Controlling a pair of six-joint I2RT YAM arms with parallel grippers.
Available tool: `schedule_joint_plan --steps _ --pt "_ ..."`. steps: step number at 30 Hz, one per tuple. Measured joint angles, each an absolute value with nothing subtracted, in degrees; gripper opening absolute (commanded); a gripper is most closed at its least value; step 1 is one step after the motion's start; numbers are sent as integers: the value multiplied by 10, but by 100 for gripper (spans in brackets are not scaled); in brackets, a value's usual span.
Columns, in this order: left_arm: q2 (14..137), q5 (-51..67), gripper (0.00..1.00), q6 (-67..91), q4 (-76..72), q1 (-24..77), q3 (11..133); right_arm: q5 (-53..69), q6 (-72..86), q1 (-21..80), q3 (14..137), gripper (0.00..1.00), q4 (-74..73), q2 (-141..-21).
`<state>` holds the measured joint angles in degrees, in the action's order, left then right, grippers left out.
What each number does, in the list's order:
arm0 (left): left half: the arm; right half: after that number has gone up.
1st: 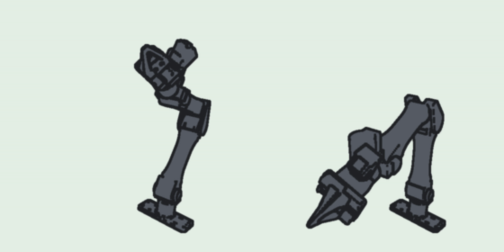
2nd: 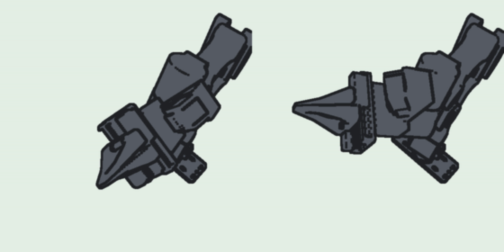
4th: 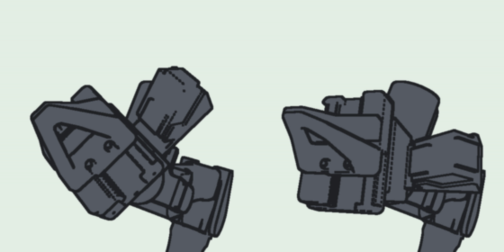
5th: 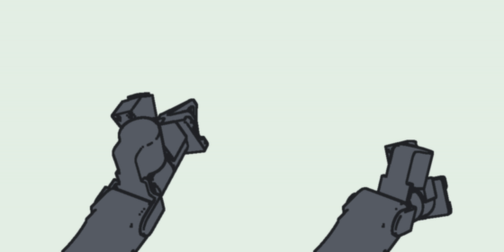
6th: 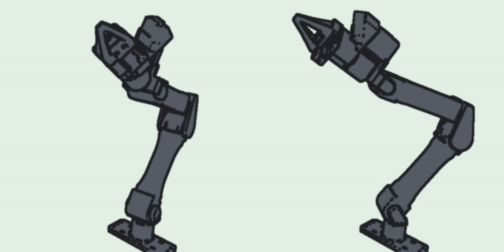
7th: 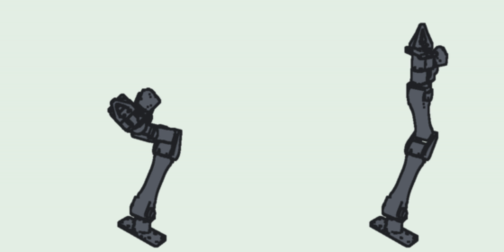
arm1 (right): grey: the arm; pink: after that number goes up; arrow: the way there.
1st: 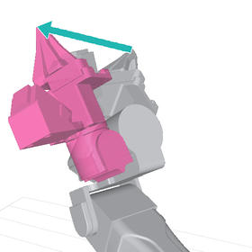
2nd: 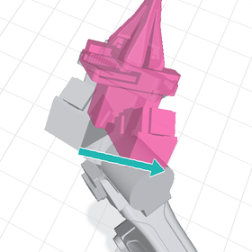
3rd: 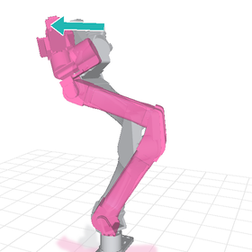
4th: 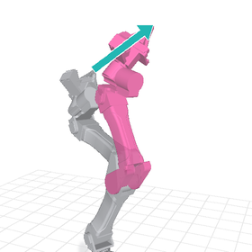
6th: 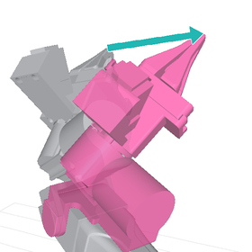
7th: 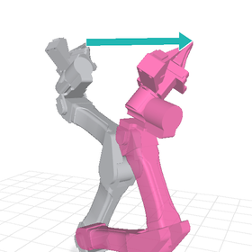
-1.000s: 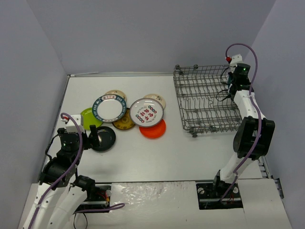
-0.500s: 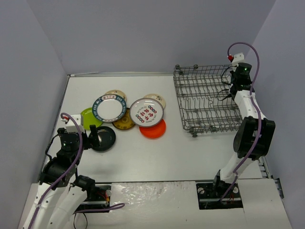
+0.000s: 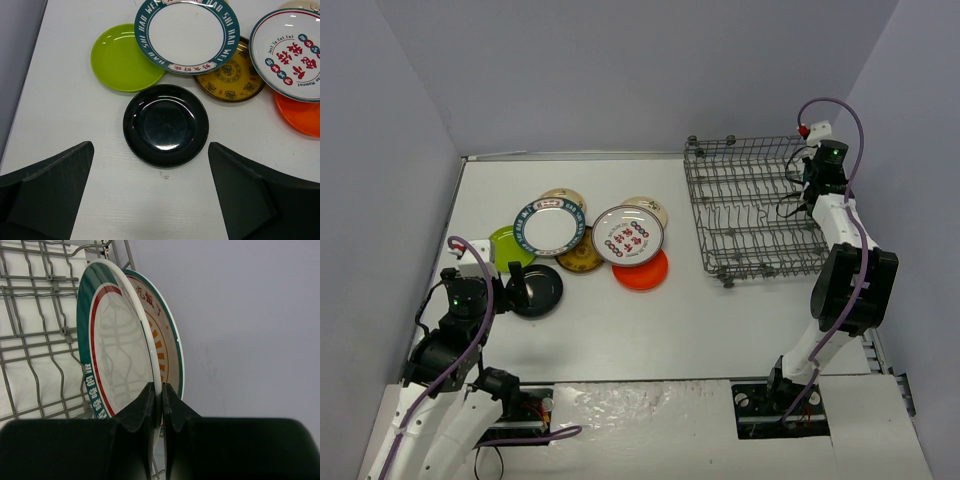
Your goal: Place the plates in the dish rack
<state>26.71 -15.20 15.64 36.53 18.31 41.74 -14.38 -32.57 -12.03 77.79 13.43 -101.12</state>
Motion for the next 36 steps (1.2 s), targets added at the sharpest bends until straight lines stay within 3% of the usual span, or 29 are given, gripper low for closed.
schedule_joint_plan --steps 8,15,31,36 --pt "270 -152 97 156 365 183 417 -118 -313 -128 774 0 132 -1011" --pt "270 -152 97 156 365 183 417 -100 -299 -136 774 8 128 -1021" --pt "270 -152 97 156 365 183 417 -78 -266 -135 773 57 131 -1028" --pt "269 -152 97 156 365 183 417 -73 -251 -135 773 67 130 -1019"
